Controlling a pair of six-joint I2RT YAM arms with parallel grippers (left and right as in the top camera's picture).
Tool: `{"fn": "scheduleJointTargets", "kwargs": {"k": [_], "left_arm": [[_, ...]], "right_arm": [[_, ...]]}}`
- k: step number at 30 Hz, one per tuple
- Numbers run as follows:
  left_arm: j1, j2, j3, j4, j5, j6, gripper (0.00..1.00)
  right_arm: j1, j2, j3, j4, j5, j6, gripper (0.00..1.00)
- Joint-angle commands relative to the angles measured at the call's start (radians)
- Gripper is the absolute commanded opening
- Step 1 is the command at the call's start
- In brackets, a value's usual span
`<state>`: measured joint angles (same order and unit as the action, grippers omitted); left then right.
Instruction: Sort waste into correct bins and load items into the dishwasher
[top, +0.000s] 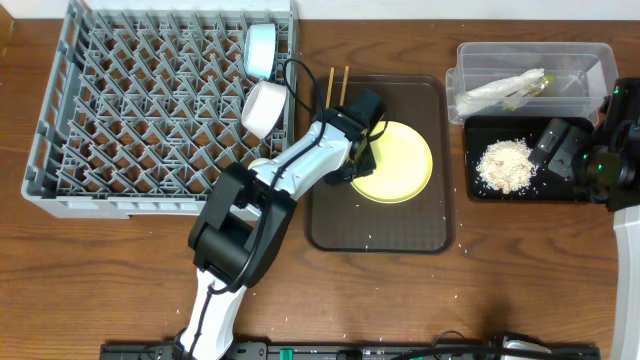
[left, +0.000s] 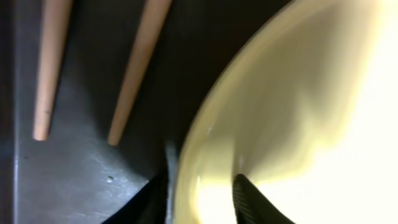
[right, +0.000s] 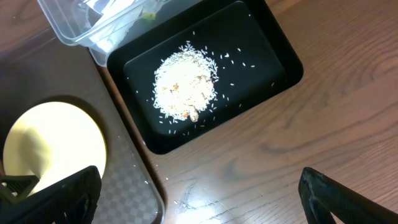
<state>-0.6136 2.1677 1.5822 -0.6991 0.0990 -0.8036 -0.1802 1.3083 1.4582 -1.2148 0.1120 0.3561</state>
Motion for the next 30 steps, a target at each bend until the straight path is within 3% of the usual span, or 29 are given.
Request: {"fn": "scheduleJointTargets", "kwargs": {"k": [1,7,12,18,30], "left_arm": [[-0.011,0.035,-0.019,-0.003,0.003,-0.017,0.27],[-0.01,0.035,-0.018,-0.002,0.002,-0.017,0.08],[-0.002,0.027,-0.018,-0.003,0.003,0.005,0.07],[0.015,-0.056,-0.018,-0.002,-0.022,0.121,0.07],[0.0,-0.296,-0.018,-0.059,-0.323,0.347,0.08]], "right_arm": [[-0.017,-0.001,0.01,-0.001,0.003,0.013,0.99],[-0.017,-0.001,0.01,-0.001,0.003,0.013,0.99],[-0.016,-0.001,0.01,-0.001,0.003,0.014,0.99],[-0.017,-0.001,0.01,-0.001,0.003,0.014,0.99],[-0.017,-0.001,0.01,-0.002,0.003,0.013,0.99]]}}
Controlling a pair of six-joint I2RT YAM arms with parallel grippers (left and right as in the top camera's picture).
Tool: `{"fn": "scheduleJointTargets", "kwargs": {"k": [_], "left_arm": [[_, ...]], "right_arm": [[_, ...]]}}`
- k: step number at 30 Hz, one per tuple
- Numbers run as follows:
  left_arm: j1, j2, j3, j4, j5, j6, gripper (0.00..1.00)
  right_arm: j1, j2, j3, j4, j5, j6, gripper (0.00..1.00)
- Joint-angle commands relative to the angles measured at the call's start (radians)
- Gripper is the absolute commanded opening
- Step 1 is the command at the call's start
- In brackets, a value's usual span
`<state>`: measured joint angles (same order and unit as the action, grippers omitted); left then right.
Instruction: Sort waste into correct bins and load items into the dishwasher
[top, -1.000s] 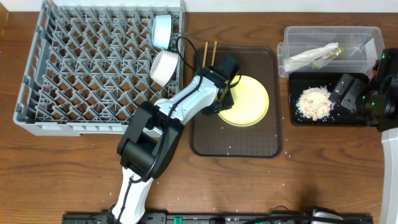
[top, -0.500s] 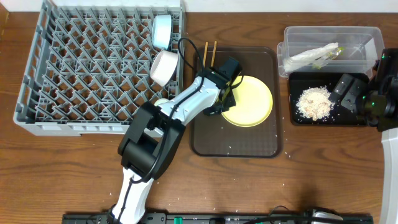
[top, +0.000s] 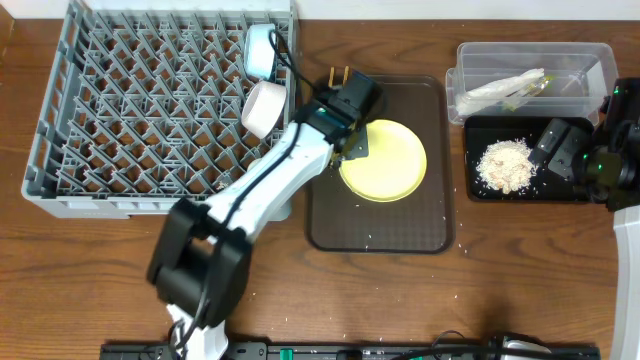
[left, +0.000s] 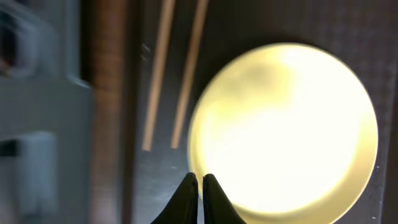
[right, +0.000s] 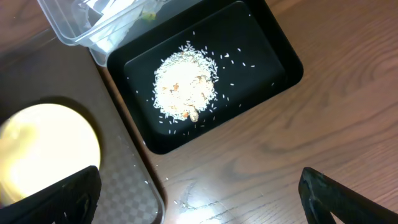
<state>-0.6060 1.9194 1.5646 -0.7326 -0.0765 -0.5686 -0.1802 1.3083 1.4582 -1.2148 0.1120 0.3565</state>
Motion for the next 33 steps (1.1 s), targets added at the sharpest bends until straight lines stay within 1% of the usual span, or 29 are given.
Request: {"fn": "scheduleJointTargets", "kwargs": {"k": [1,5,8,10,11,13,15,17,18,19,21,24,26,29,33], "left_arm": [[-0.008,-0.06,-0.001,-0.032,-0.171,0.13,0.08],[-0.008,-0.103,-0.001,-0.056,-0.233,0.2,0.07],[-0.008,-0.115,-0.001,-0.056,-0.231,0.202,0.07],[-0.008,-0.112,-0.001,-0.066,-0.223,0.148,0.09],[-0.008,-0.11,-0.001,-0.074,-0.209,0.096,0.13],[-0.008,-0.109,-0.01,-0.078,-0.116,0.007,0.17],[-0.009,-0.109,-0.021,-0.078,-0.028,-0.038,0.28],[-0.009,-0.109,-0.039,-0.077,0.023,-0.086,0.28],[-0.009,-0.109,-0.051,-0.077,0.035,-0.14,0.28],[-0.009,-0.109,-0.075,-0.076,0.04,-0.244,0.28],[-0.011,-0.109,-0.098,-0.074,0.04,-0.332,0.29],[-0.019,-0.109,-0.137,-0.044,0.04,-0.391,0.34],[-0.034,-0.107,-0.174,0.008,0.039,-0.396,0.42],[-0.053,-0.1,-0.198,0.067,0.04,-0.399,0.47],[-0.078,-0.069,-0.205,0.11,0.039,-0.403,0.47]], "right_arm": [[-0.017,-0.001,0.01,-0.001,0.003,0.013,0.99],[-0.017,-0.001,0.01,-0.001,0.003,0.013,0.99],[-0.016,-0.001,0.01,-0.001,0.003,0.013,0.99],[-0.016,-0.001,0.01,-0.001,0.003,0.013,0.99],[-0.016,-0.001,0.01,-0.001,0.003,0.013,0.99],[-0.017,-0.001,0.01,-0.001,0.003,0.013,0.99],[-0.017,-0.001,0.01,-0.001,0.003,0.013,0.99],[-0.016,-0.001,0.01,-0.001,0.003,0.013,0.99],[-0.016,-0.001,0.01,-0.001,0.003,0.013,0.99],[-0.016,-0.001,0.01,-0.001,0.003,0.013,0.99],[-0.017,-0.001,0.01,-0.001,0.003,0.013,0.99],[-0.016,-0.001,0.01,-0.001,0.003,0.013,0.99],[-0.016,-0.001,0.01,-0.002,0.003,0.013,0.99],[-0.016,-0.001,0.01,-0.001,0.003,0.013,0.99],[-0.016,-0.001,0.01,-0.001,0.003,0.013,0.99]]}}
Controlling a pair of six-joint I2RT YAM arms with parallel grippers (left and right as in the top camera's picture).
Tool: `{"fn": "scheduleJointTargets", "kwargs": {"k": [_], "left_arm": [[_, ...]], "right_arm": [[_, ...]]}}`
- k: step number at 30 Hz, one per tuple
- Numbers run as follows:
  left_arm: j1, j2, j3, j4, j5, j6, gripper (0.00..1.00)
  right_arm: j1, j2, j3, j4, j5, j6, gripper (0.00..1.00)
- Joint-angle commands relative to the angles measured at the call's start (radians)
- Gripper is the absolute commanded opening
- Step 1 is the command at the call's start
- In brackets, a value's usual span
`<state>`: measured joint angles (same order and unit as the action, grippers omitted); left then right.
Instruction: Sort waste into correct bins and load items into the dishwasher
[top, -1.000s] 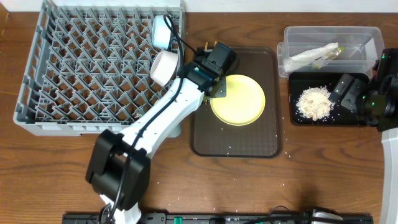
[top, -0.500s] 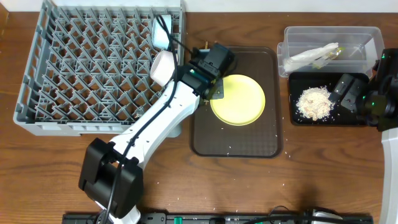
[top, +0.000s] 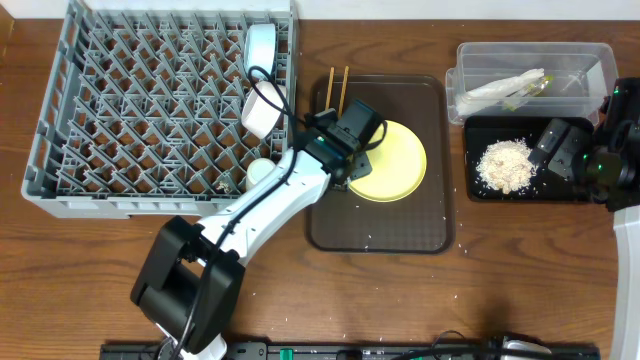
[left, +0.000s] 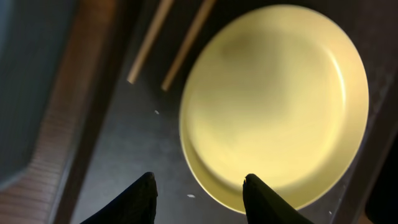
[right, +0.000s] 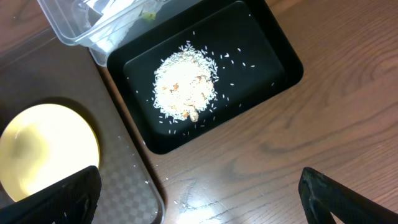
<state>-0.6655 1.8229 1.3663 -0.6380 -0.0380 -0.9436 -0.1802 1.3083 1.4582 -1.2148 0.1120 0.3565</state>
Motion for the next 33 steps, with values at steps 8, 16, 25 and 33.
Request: {"fn": "scheduleJointTargets", "kwargs": {"k": [8,16,25,33], "left_arm": [[-0.023,0.136,-0.008,-0.001,-0.003,-0.131,0.47],[-0.026,0.225,-0.008,0.02,-0.002,-0.162,0.47],[-0.027,0.262,-0.008,0.023,0.001,-0.169,0.08],[-0.026,0.254,-0.006,0.019,-0.003,-0.119,0.07]], "right_arm": [[-0.016,-0.001,0.01,-0.001,0.003,0.013,0.99],[-0.016,-0.001,0.01,-0.001,0.003,0.013,0.99],[-0.017,-0.001,0.01,-0.001,0.003,0.013,0.99],[-0.016,-0.001,0.01,-0.001,0.003,0.013,0.99]]}}
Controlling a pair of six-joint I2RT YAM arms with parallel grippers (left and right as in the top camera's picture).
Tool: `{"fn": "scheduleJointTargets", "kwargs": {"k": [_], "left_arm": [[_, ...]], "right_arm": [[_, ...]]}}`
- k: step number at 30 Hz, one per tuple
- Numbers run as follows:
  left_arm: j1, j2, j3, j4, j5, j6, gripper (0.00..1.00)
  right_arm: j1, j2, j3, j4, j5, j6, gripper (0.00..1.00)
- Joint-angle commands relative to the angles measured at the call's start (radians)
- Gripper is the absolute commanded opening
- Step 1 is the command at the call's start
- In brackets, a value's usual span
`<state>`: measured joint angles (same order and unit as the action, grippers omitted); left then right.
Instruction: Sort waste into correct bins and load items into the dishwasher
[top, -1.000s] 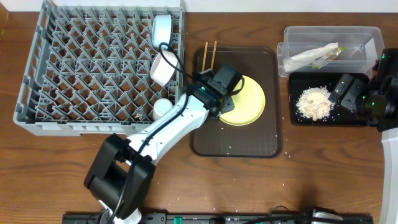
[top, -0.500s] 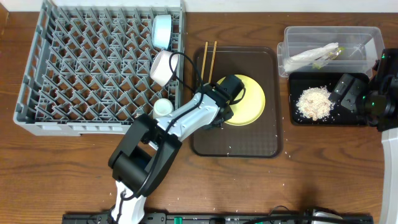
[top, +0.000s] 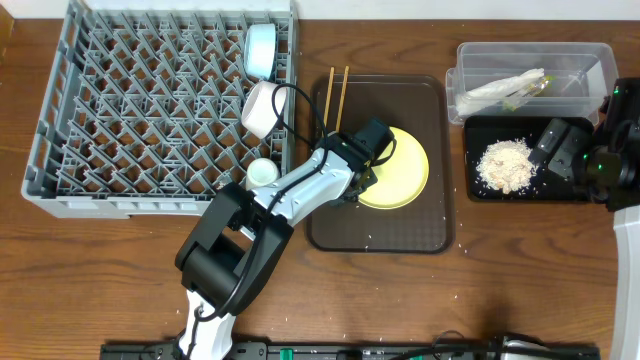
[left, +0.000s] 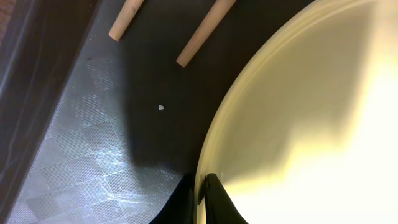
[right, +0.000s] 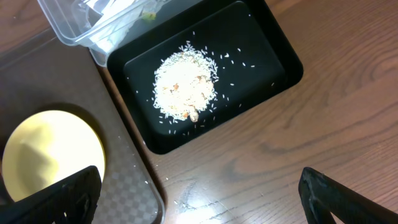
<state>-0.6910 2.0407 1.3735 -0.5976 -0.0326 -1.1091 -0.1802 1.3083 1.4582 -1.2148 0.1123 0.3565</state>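
A yellow plate (top: 400, 170) lies on the dark tray (top: 400, 225); it also shows as the plate (left: 305, 124) in the left wrist view and the plate (right: 53, 155) in the right wrist view. My left gripper (top: 366, 166) is low at its left edge. Close up, the left gripper (left: 200, 190) is shut on the plate's rim. Two wooden chopsticks (top: 336, 95) lie at the tray's back left, their ends the chopsticks (left: 208, 34). My right gripper (right: 199, 199) hangs open, holding nothing, over the black bin (right: 249, 37).
The grey dish rack (top: 150, 110) on the left holds a blue bowl (top: 262, 48), a white cup (top: 262, 108) and a small cup (top: 263, 172). The black bin (top: 490, 190) holds rice (top: 505, 165). Behind it a clear container (top: 530, 60) holds wrappers.
My left gripper was open above the plate; now it is lower and shut on the plate's left rim. The plate sits slightly further right. The right arm has not moved.
My left jaws first stood open astride the plate's left rim. Then they were shut and higher, with the whole plate in view. Then they were open above the plate. Now they are shut on the rim. The right gripper stayed open over the bin.
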Motion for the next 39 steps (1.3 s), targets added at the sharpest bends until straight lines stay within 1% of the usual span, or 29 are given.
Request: {"fn": "scheduleJointTargets", "kwargs": {"k": [1,3,8,10,13,18,24,26,28,29,30,32,33,35,39], "left_arm": [[0.001,0.03,-0.011,-0.022,-0.009,0.079,0.08],[0.002,0.005,-0.002,-0.036,-0.032,0.155,0.07],[0.002,-0.079,0.008,-0.093,-0.169,0.236,0.07],[0.002,-0.107,0.008,-0.109,-0.2,0.261,0.07],[0.002,-0.14,0.008,-0.122,-0.209,0.298,0.07],[0.0,-0.148,0.008,-0.133,-0.208,0.312,0.07],[0.0,-0.194,0.013,-0.139,-0.22,0.424,0.08],[0.001,-0.219,0.013,-0.137,-0.241,0.428,0.07],[0.001,-0.239,0.013,-0.135,-0.232,0.428,0.08],[0.001,-0.248,0.013,-0.136,-0.209,0.428,0.12],[0.001,-0.253,0.013,-0.135,-0.182,0.426,0.33],[0.002,-0.257,0.013,-0.135,-0.115,0.386,0.48],[0.003,-0.257,0.013,-0.135,-0.077,0.364,0.51],[0.003,-0.256,0.006,-0.138,0.021,0.294,0.51],[0.003,-0.256,-0.023,-0.156,0.083,0.16,0.52]], "right_arm": [[-0.016,-0.001,0.01,-0.001,0.003,0.013,0.99],[-0.017,-0.001,0.01,-0.001,0.003,0.013,0.99],[-0.016,-0.001,0.01,-0.001,0.003,0.013,0.99],[-0.016,-0.001,0.01,-0.001,0.003,0.013,0.99],[-0.017,-0.001,0.01,-0.001,0.003,0.013,0.99],[-0.017,-0.001,0.01,-0.001,0.003,0.013,0.99],[-0.016,-0.001,0.01,-0.001,0.003,0.013,0.99],[-0.016,-0.001,0.01,-0.001,0.003,0.013,0.99],[-0.016,-0.001,0.01,-0.001,0.003,0.013,0.99],[-0.017,-0.001,0.01,-0.001,0.003,0.013,0.99],[-0.016,-0.001,0.01,-0.001,0.003,0.013,0.99],[-0.016,-0.001,0.01,-0.001,0.003,0.013,0.99],[-0.016,-0.001,0.01,-0.001,0.003,0.013,0.99],[-0.017,-0.001,0.01,-0.001,0.003,0.013,0.99],[-0.016,-0.001,0.01,-0.001,0.003,0.013,0.99]]}}
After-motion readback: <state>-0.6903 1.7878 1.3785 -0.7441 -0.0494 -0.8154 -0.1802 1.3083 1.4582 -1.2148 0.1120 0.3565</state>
